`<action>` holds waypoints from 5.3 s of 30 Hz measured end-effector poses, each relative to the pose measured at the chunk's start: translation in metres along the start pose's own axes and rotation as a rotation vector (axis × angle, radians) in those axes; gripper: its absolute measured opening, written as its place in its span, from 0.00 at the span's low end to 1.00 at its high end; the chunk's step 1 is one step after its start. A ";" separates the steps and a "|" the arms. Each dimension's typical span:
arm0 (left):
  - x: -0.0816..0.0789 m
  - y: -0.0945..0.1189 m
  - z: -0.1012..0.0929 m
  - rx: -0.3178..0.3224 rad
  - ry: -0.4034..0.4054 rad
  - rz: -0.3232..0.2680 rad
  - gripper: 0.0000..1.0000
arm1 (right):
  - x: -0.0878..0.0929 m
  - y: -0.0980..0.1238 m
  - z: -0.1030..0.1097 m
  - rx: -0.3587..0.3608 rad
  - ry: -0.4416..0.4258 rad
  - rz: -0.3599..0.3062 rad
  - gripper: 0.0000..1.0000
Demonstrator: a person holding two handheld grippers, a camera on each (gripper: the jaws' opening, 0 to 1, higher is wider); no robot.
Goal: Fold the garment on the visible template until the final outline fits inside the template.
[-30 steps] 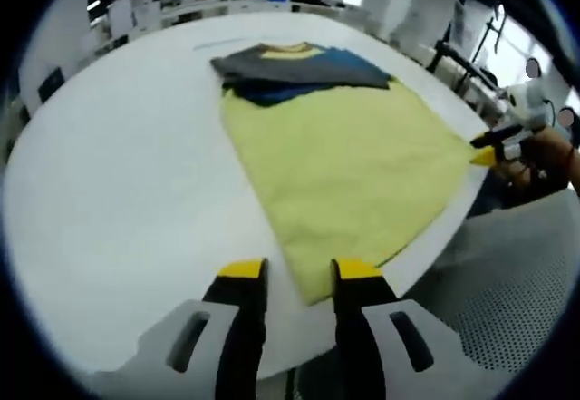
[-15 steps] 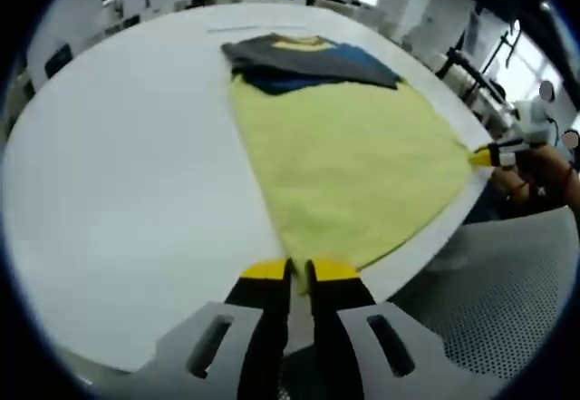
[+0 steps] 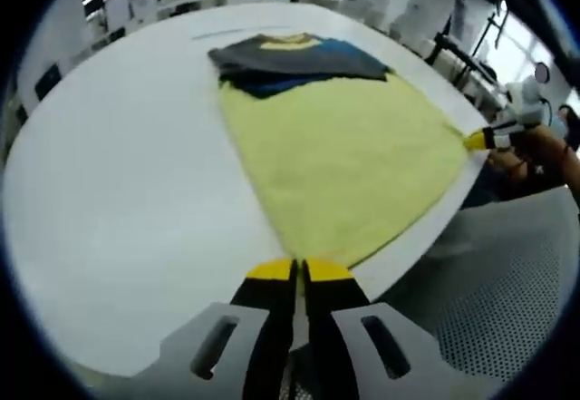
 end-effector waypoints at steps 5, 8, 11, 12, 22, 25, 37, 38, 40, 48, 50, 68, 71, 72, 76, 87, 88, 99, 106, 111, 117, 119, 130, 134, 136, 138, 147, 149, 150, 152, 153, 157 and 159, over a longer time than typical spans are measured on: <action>0.001 0.005 0.002 -0.034 -0.019 -0.015 0.00 | 0.003 0.003 0.006 -0.030 0.006 0.003 0.00; 0.003 0.009 0.001 -0.043 -0.037 -0.017 0.00 | 0.004 0.004 0.009 -0.034 0.013 0.004 0.00; 0.004 0.010 0.001 -0.045 -0.043 -0.017 0.00 | 0.006 0.004 0.010 -0.034 0.015 0.005 0.00; 0.006 0.010 0.001 -0.045 -0.042 -0.015 0.00 | 0.006 0.005 0.011 -0.034 0.015 0.005 0.00; 0.014 0.019 -0.001 -0.047 -0.001 0.017 0.00 | 0.013 0.009 0.019 -0.055 0.042 0.021 0.00; 0.017 0.022 -0.001 -0.048 0.008 0.026 0.00 | 0.015 0.010 0.021 -0.061 0.047 0.029 0.00; 0.032 0.026 -0.005 -0.042 0.027 0.075 0.00 | 0.021 0.016 0.028 -0.069 0.091 0.064 0.00; 0.032 0.026 -0.005 -0.042 0.031 0.076 0.00 | 0.021 0.016 0.028 -0.069 0.096 0.067 0.00; 0.032 0.026 -0.003 -0.039 0.049 0.074 0.00 | 0.020 0.015 0.028 -0.070 0.097 0.071 0.00; 0.018 0.034 -0.001 -0.022 0.080 0.037 0.00 | 0.004 0.023 0.026 -0.067 0.086 0.026 0.00; 0.013 0.037 -0.002 -0.011 0.090 0.014 0.00 | -0.003 0.026 0.025 -0.061 0.081 0.005 0.00; -0.050 0.053 0.011 0.012 0.115 -0.184 0.00 | -0.064 0.041 0.007 -0.028 0.109 -0.160 0.00; -0.059 0.055 0.013 0.011 0.112 -0.208 0.00 | -0.071 0.043 0.005 -0.017 0.114 -0.169 0.00; -0.063 0.055 0.014 0.010 0.110 -0.218 0.00 | -0.073 0.044 0.004 -0.016 0.114 -0.176 0.00; -0.075 0.056 0.017 0.010 0.109 -0.241 0.00 | -0.086 0.043 -0.001 -0.018 0.111 -0.204 0.00; -0.111 0.058 0.023 0.003 0.092 -0.316 0.00 | -0.118 0.047 -0.010 0.005 0.141 -0.260 0.00; -0.114 0.057 0.023 0.002 0.088 -0.321 0.00 | -0.120 0.047 -0.011 0.007 0.141 -0.264 0.00; -0.143 0.052 0.023 0.002 0.057 -0.351 0.00 | -0.148 0.042 -0.027 0.037 0.147 -0.300 0.00; -0.165 0.050 0.025 -0.004 0.047 -0.388 0.00 | -0.168 0.042 -0.035 0.061 0.172 -0.321 0.00; -0.178 0.047 0.030 -0.011 0.057 -0.410 0.00 | -0.182 0.037 -0.040 0.073 0.197 -0.329 0.00; -0.194 0.041 0.033 -0.028 0.054 -0.436 0.00 | -0.196 0.030 -0.050 0.097 0.174 -0.358 0.00; -0.201 0.040 0.035 -0.036 0.070 -0.453 0.00 | -0.201 0.027 -0.053 0.101 0.165 -0.364 0.00; -0.238 0.028 0.042 -0.059 0.099 -0.537 0.00 | -0.230 0.017 -0.070 0.127 0.125 -0.414 0.00; -0.248 0.020 0.047 -0.064 0.114 -0.550 0.00 | -0.239 0.009 -0.076 0.134 0.125 -0.416 0.00; -0.251 0.017 0.048 -0.066 0.119 -0.551 0.00 | -0.241 0.005 -0.078 0.134 0.121 -0.412 0.00; -0.254 0.011 0.050 -0.070 0.126 -0.551 0.00 | -0.243 -0.002 -0.081 0.137 0.118 -0.408 0.00; -0.269 -0.018 0.065 -0.094 0.184 -0.568 0.00 | -0.256 -0.032 -0.094 0.149 0.089 -0.401 0.00; -0.271 -0.026 0.069 -0.103 0.208 -0.564 0.00 | -0.259 -0.041 -0.097 0.152 0.083 -0.400 0.00; -0.272 -0.029 0.071 -0.105 0.213 -0.565 0.00 | -0.259 -0.046 -0.098 0.153 0.079 -0.394 0.00; -0.275 -0.039 0.073 -0.112 0.231 -0.557 0.00 | -0.260 -0.055 -0.101 0.155 0.075 -0.388 0.00; -0.276 -0.044 0.075 -0.115 0.236 -0.560 0.00 | -0.260 -0.059 -0.102 0.158 0.072 -0.384 0.00; -0.275 -0.060 0.079 -0.127 0.261 -0.549 0.00 | -0.260 -0.075 -0.108 0.166 0.047 -0.369 0.00; -0.273 -0.067 0.083 -0.143 0.273 -0.545 0.00 | -0.260 -0.083 -0.110 0.163 0.030 -0.369 0.00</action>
Point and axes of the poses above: the point that each gripper's makers call its tool centre point, and the gripper's own axes: y roughly backward along the fingers, z roughly to its left, x roughly out of its underside, the point moved 7 cm from there along y, roughly backward along the fingers, and after that the axes turned 11 degrees about y, right-handed, at the moved point
